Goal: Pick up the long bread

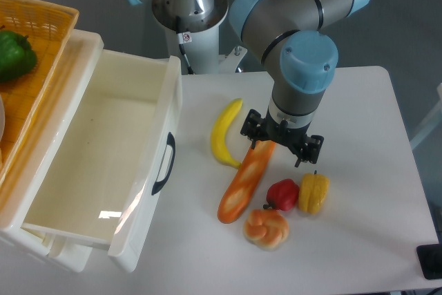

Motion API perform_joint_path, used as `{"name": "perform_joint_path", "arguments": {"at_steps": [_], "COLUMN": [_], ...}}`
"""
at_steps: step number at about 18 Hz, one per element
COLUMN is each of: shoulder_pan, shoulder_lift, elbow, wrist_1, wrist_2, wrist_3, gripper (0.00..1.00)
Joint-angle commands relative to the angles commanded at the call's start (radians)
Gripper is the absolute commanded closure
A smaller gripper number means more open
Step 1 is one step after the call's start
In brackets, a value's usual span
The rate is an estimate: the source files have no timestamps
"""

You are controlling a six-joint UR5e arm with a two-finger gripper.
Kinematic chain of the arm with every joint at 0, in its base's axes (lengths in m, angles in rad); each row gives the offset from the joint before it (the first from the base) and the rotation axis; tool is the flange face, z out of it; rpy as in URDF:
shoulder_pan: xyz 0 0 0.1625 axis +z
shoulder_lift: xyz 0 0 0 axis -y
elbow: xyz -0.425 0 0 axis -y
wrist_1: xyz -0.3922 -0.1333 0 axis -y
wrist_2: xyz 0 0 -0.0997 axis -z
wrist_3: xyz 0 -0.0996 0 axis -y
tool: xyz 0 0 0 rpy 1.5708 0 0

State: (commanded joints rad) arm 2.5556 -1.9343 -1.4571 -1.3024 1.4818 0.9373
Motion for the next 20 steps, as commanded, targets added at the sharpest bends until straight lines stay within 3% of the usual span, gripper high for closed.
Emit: {"name": "perform_joint_path", "arguments": {"at_steps": [4, 8, 12, 20], "shoulder_pan": [-0.005, -0.006, -0.006, -0.017], "shoulder_lift": [0.011, 0.009, 0.012, -0.008], "elbow": [-0.074, -0.1, -0.186, -0.239], "wrist_1": [0.097, 0.098, 0.135, 0.149], "wrist_2": [0.014, 0.055, 0.049, 0.078], "wrist_3": [-0.011, -0.006, -0.003, -0.003], "gripper": [0.0, 0.0, 0.0, 0.0]}}
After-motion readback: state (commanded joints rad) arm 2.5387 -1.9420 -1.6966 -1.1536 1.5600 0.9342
